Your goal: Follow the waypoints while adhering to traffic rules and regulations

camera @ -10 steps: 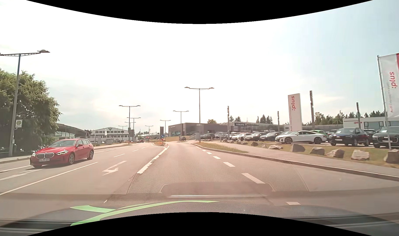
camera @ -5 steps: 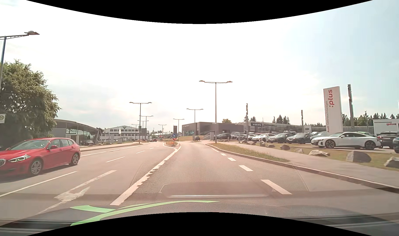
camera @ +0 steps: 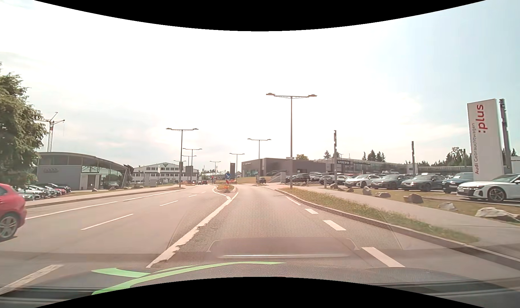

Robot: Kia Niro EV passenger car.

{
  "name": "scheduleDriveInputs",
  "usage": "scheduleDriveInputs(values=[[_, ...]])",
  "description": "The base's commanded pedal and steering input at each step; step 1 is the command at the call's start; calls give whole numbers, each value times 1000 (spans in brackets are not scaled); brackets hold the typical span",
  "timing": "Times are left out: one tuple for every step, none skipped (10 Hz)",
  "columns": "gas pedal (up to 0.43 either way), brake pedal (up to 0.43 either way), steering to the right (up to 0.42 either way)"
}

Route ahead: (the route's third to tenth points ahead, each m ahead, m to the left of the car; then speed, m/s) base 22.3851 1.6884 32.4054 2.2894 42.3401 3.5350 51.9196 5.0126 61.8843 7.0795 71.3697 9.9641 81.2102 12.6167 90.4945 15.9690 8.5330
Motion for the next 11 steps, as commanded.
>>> scheduleDriveInputs(values=[[220,0,-10],[220,0,-8],[220,0,-5],[220,0,-5],[220,0,-5],[220,0,-5],[220,0,-5],[220,0,-5],[220,0,-5],[220,0,-5],[220,0,-5]])
